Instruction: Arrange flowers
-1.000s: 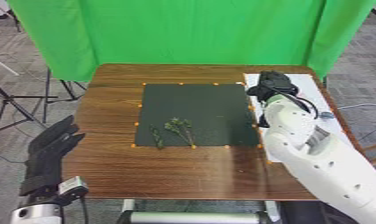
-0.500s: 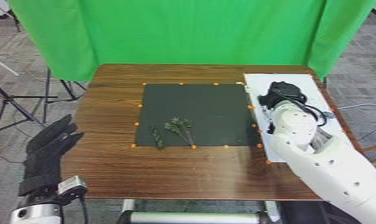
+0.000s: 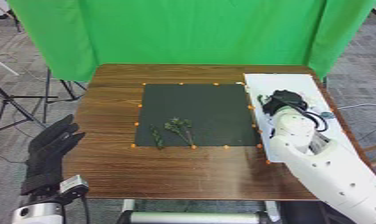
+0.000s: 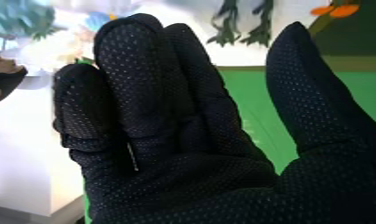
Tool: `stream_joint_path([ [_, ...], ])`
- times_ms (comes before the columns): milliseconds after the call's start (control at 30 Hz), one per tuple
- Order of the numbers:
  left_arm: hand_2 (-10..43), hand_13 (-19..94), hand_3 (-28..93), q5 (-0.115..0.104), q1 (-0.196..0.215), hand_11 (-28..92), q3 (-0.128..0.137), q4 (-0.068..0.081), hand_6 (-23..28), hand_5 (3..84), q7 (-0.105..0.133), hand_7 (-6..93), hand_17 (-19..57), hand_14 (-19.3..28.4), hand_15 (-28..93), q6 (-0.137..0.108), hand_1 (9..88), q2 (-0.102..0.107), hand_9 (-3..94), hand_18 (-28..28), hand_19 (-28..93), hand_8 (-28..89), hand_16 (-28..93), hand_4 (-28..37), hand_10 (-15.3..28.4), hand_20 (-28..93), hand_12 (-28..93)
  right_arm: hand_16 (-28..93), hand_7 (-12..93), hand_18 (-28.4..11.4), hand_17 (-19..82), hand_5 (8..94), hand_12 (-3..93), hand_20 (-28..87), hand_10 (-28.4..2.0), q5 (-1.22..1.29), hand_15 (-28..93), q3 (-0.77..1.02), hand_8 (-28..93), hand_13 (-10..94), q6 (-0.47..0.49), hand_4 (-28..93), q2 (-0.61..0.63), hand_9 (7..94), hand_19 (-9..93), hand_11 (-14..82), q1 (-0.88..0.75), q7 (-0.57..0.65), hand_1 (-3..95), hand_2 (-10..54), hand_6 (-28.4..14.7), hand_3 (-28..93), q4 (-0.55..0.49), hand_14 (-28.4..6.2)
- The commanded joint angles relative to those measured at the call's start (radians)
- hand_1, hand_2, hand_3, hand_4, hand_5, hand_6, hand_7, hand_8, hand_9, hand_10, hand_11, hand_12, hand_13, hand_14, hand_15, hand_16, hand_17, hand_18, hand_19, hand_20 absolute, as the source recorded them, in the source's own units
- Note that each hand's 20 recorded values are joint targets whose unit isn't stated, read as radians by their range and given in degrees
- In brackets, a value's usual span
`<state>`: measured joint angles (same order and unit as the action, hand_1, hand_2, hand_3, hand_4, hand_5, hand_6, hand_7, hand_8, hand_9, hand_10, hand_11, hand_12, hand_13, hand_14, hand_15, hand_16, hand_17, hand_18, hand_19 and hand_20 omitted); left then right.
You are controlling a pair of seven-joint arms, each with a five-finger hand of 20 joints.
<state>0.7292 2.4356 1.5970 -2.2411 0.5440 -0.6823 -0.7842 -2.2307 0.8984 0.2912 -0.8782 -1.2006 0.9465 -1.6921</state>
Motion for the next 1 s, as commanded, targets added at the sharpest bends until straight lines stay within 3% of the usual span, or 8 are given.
stream_joint_path([
  [33,5.1,23,84,0.010,0.001,36,0.007,-0.001,9.4,37.7,-0.019,16.4,-9.2,26.8,65,0.013,27.1,-0.010,31.0,21.7,61,-11,-18,-16.9,19.0,4,5,15,13,-18.3,50,65.3,17.9,10,-23.0,-0.037,68,0.009,-7,69,0.035,-21,-0.034,64.2,93,24.1,-0.024,-0.001,26.2,5.3,-13.5,74,0.017,-14.0],
  [167,5.2,23,84,0.035,-0.002,36,0.014,-0.001,9.5,37.7,-0.041,16.4,-9.3,26.8,65,0.029,27.1,-0.034,31.0,21.7,61,-11,-18,-16.8,18.9,4,5,15,13,-18.3,50,65.5,17.9,10,-22.9,-0.046,68,0.004,-8,69,0.040,-21,-0.033,64.5,93,24.2,-0.026,0.002,26.3,5.2,-13.4,74,0.028,-13.9],
  [400,5.3,23,84,0.016,-0.004,36,0.008,0.001,9.5,37.8,-0.026,16.4,-9.2,26.7,65,0.020,27.1,-0.019,31.0,21.7,61,-11,-18,-16.7,18.9,4,5,15,16,-17.7,52,69.1,18.6,12,-21.1,-0.052,67,-0.078,-8,72,-0.038,-22,-0.011,69.0,93,26.9,0.014,0.030,30.7,3.2,-11.0,74,0.053,-12.1],
  [533,5.3,23,84,0.030,-0.009,36,0.012,0.003,9.5,37.8,-0.041,16.3,-9.2,26.8,65,0.033,27.2,-0.032,31.0,21.7,61,-11,-18,-16.8,18.9,4,5,16,20,-16.7,54,71.4,19.5,14,-19.1,-0.064,67,-0.098,-9,75,-0.046,-24,-0.025,72.4,93,30.5,0.031,0.018,34.6,1.5,-8.6,74,0.081,-10.3],
  [633,5.1,23,84,0.027,-0.017,36,0.004,0.005,9.5,37.8,-0.038,16.3,-9.2,26.8,65,0.030,27.0,-0.030,31.0,21.7,61,-11,-18,-16.6,18.9,4,5,16,21,-16.1,55,72.1,19.8,15,-17.9,-0.069,67,-0.107,-9,75,-0.053,-25,-0.036,73.9,93,31.7,0.036,0.017,36.6,0.0,-7.4,74,0.094,-9.7],
  [767,5.1,23,84,0.024,-0.016,36,0.004,0.005,9.5,37.7,-0.036,16.4,-9.2,26.7,65,0.029,27.0,-0.025,31.0,21.7,61,-11,-18,-16.6,19.0,4,5,17,22,-15.7,56,73.3,19.8,16,-16.7,-0.081,66,-0.139,0,77,-0.074,-28,-0.040,75.7,93,32.7,0.051,0.020,40.6,-1.6,-6.3,74,0.110,-8.5],
  [833,5.1,23,84,0.029,-0.018,36,0.005,0.006,9.4,37.7,-0.040,16.4,-9.2,26.7,65,0.034,27.0,-0.034,31.0,21.7,61,-11,-18,-16.7,18.9,4,5,18,23,-15.2,57,75.0,20.2,17,-15.5,-0.081,65,-0.140,7,78,-0.085,-28,-0.041,77.7,93,33.1,0.050,0.018,45.3,-3.4,-5.7,72,0.118,-7.5],
  [1000,5.2,23,84,0.035,-0.011,36,0.011,0.005,9.4,37.7,-0.048,16.5,-9.2,26.7,65,0.038,27.1,-0.044,31.0,21.7,61,-11,-18,-16.7,18.9,4,5,19,26,-15.1,59,79.5,26.6,20,-12.2,-0.090,63,-0.147,9,82,-0.121,-28,-0.032,83.1,93,30.7,0.045,0.013,51.8,-4.9,-3.3,72,0.113,-5.5],
])
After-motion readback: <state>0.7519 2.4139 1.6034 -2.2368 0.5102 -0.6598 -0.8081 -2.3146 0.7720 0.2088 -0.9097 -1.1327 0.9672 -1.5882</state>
